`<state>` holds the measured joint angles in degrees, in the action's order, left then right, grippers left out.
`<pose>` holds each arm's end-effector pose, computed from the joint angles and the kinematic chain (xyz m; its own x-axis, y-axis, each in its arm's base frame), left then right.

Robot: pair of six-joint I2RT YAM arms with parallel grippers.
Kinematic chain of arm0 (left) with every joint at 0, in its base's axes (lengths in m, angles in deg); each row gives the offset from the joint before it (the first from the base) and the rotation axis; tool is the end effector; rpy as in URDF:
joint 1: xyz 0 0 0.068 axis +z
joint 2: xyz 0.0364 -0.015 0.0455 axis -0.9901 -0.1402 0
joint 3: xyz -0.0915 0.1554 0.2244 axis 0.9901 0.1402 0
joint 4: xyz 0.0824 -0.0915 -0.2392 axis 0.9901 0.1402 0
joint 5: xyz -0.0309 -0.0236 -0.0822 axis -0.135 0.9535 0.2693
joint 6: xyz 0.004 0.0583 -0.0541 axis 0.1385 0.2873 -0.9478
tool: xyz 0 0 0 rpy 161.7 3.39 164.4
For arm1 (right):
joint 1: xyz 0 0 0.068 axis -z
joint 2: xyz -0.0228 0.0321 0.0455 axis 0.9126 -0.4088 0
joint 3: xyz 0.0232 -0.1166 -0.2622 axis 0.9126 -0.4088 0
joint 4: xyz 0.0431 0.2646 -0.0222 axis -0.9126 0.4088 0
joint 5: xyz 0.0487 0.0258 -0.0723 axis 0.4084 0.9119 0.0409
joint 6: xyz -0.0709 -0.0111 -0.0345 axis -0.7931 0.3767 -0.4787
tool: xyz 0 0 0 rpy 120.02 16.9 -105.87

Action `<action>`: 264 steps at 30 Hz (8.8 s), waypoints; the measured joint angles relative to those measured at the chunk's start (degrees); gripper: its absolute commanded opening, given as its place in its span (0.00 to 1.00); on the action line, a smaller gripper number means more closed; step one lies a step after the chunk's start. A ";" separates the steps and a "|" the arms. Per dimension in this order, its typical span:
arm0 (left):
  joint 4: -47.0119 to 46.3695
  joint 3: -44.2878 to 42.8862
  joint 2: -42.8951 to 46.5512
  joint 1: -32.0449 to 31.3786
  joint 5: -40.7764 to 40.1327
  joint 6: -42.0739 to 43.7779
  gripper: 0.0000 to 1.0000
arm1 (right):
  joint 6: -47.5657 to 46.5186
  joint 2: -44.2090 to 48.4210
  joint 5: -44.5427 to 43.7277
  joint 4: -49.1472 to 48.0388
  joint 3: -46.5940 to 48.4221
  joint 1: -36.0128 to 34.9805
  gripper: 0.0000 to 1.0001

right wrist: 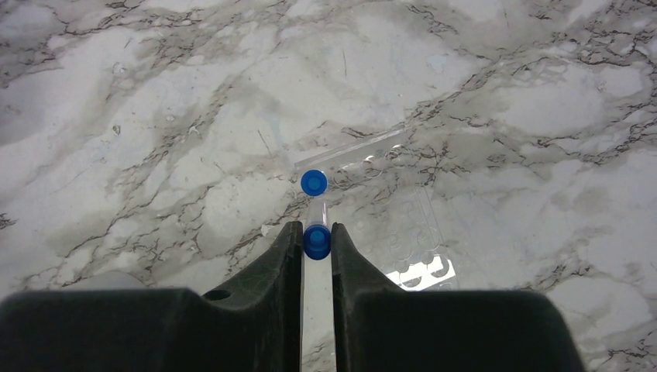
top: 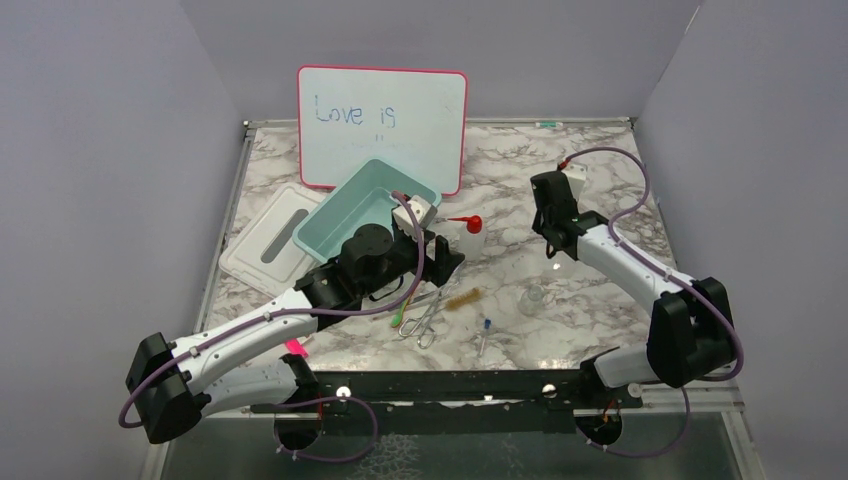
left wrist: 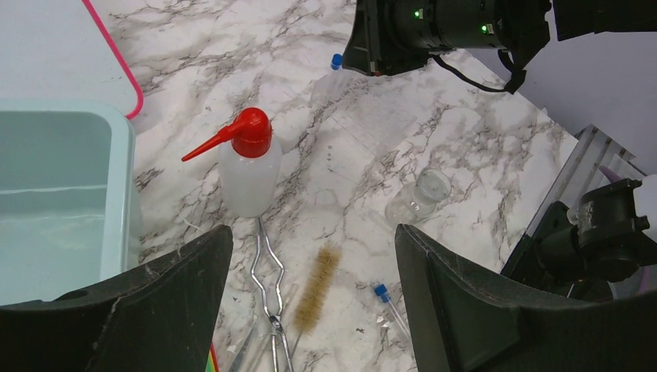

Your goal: Organize the chemistry lab equipment

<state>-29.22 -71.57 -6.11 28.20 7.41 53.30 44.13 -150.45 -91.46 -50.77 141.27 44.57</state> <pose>0.1671 -0.2222 0.3209 -0.3094 -0.0150 -0.9508 0.7214 0.6477 -0.2450 0.3104 0.0841 0.2301 -0.5908 0.1979 -0.7822 0.3180 0.9481 -0.0004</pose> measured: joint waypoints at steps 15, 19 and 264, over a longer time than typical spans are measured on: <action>0.00 0.28 -0.04 0.00 -0.04 0.00 0.80 | 0.09 -0.76 0.63 3.28 0.92 0.04 0.17; 0.00 0.39 -0.04 0.00 -0.11 0.00 0.80 | -0.07 -2.82 0.98 2.80 1.64 0.35 0.19; 8.57 -1.36 1.40 0.11 9.18 2.73 0.85 | -0.98 3.48 10.91 7.52 -0.46 3.78 0.15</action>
<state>-20.65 -72.93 -4.71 28.31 16.59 56.04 43.15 -146.97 -80.55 -43.25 140.81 48.35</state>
